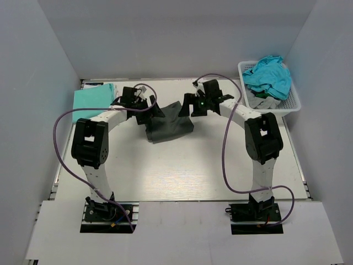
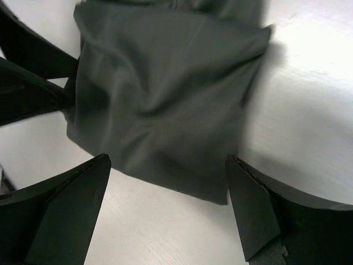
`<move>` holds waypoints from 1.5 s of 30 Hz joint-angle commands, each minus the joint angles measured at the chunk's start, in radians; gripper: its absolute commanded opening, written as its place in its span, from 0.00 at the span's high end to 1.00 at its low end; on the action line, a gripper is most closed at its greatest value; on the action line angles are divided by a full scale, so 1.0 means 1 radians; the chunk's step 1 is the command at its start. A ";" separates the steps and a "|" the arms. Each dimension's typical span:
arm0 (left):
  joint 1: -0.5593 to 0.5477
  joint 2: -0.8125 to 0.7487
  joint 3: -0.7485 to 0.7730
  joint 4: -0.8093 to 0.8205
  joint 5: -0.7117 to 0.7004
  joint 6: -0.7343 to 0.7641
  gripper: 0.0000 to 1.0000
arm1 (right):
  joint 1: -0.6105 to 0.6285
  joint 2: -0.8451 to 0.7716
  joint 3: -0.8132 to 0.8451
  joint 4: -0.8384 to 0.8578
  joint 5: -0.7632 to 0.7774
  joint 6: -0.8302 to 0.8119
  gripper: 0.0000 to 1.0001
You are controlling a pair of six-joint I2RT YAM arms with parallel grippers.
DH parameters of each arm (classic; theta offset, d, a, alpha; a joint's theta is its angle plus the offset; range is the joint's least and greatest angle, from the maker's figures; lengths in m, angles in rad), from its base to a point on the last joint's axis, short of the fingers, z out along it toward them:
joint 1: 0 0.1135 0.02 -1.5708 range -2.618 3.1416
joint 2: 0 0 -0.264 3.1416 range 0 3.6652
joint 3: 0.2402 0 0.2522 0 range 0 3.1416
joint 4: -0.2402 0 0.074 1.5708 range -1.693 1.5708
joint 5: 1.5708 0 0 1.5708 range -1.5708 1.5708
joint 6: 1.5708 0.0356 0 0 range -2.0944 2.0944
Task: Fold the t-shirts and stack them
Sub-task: Fold the long partially folded tshirt into a neat square
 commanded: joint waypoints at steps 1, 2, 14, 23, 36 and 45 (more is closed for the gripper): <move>-0.029 -0.061 -0.040 0.078 0.074 -0.029 0.01 | 0.030 -0.009 -0.040 0.117 -0.105 0.022 0.10; -0.040 -0.061 -0.054 0.088 0.074 -0.029 0.01 | 0.037 0.019 -0.037 0.116 -0.113 0.030 0.10; -0.133 -0.237 -0.388 0.111 0.026 -0.078 0.01 | 0.089 -0.128 -0.497 0.332 -0.198 0.104 0.10; -0.259 -0.703 -0.596 -0.069 -0.036 -0.151 0.01 | 0.191 -0.672 -0.766 0.033 -0.101 0.024 0.10; -0.259 -0.508 -0.341 -0.198 -0.356 -0.072 0.11 | 0.166 -0.698 -0.666 -0.065 0.318 0.116 0.10; -0.241 -0.317 -0.251 -0.198 -0.368 -0.053 0.41 | 0.123 -0.503 -0.590 -0.041 0.318 0.153 0.28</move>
